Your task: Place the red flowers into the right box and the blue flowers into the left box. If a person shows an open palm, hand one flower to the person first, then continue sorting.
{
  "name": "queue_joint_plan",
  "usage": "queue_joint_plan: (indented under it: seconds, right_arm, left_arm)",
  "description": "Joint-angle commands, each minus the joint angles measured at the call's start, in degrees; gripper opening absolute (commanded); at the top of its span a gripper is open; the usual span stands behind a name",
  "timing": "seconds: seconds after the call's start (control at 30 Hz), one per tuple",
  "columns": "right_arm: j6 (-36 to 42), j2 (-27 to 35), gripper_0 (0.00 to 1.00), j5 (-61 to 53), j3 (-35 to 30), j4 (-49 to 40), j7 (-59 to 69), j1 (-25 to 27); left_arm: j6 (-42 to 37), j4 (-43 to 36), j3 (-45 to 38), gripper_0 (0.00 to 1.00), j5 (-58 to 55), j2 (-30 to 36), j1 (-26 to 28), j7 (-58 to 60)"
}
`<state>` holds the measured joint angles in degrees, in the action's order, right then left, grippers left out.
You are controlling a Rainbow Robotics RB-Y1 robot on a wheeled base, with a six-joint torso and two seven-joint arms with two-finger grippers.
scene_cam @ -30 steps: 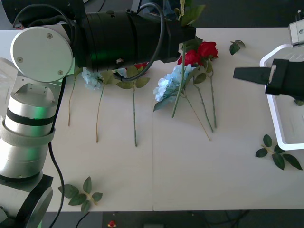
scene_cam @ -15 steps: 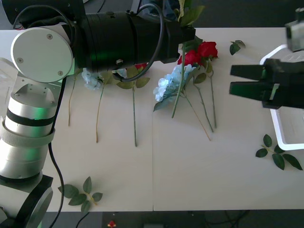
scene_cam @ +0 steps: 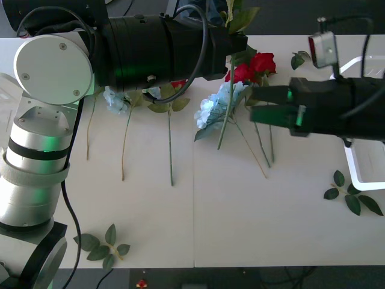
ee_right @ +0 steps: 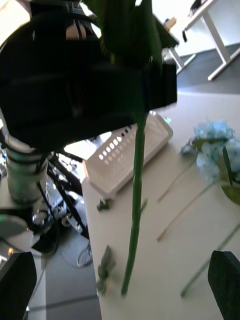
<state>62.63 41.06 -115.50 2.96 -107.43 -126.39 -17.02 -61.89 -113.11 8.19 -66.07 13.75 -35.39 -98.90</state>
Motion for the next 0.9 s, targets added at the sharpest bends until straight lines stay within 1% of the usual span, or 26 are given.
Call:
queue_joint_plan:
  seconds: [0.03,0.17,0.67,0.7,0.73,0.77,0.8,0.9]
  right_arm:
    - [-2.0,-2.6,1.0,-1.0,2.9,1.2,-3.6,-4.2]
    - [-3.0,-3.7,1.0,-1.0,5.0,2.8,-4.7,-5.8]
    - [-11.3,-4.2,1.0,-2.2,12.0,2.9,-6.8,-7.6]
    - [-11.4,-4.2,0.86,-2.2,12.1,2.8,-6.9,-7.6]
    - [-11.6,-4.3,0.36,-2.1,12.1,2.8,-6.9,-7.6]
    - [-11.5,-4.4,0.1,-2.2,12.1,2.9,-6.9,-7.6]
    - [-11.5,-4.4,0.0,-2.1,12.1,2.8,-6.9,-7.6]
    - [-11.5,-4.4,0.0,-2.6,12.1,2.9,-6.9,-7.6]
  left_arm:
    - [0.8,-2.4,0.5,0.0,-0.7,0.1,0.5,-0.8]
    - [0.8,-2.4,0.5,0.0,-0.7,0.1,0.5,-0.8]
    - [0.8,-2.4,0.5,0.0,-0.7,0.1,0.5,-0.8]
    - [0.8,-2.4,0.5,0.0,-0.7,0.1,0.5,-0.8]
    - [0.8,-2.4,0.5,0.0,-0.7,0.1,0.5,-0.8]
    - [0.8,-2.4,0.5,0.0,-0.7,0.1,0.5,-0.8]
    - [0.8,-2.4,0.5,0.0,-0.7,0.1,0.5,-0.8]
    - [0.8,-2.4,0.5,0.0,-0.7,0.1,0.5,-0.8]
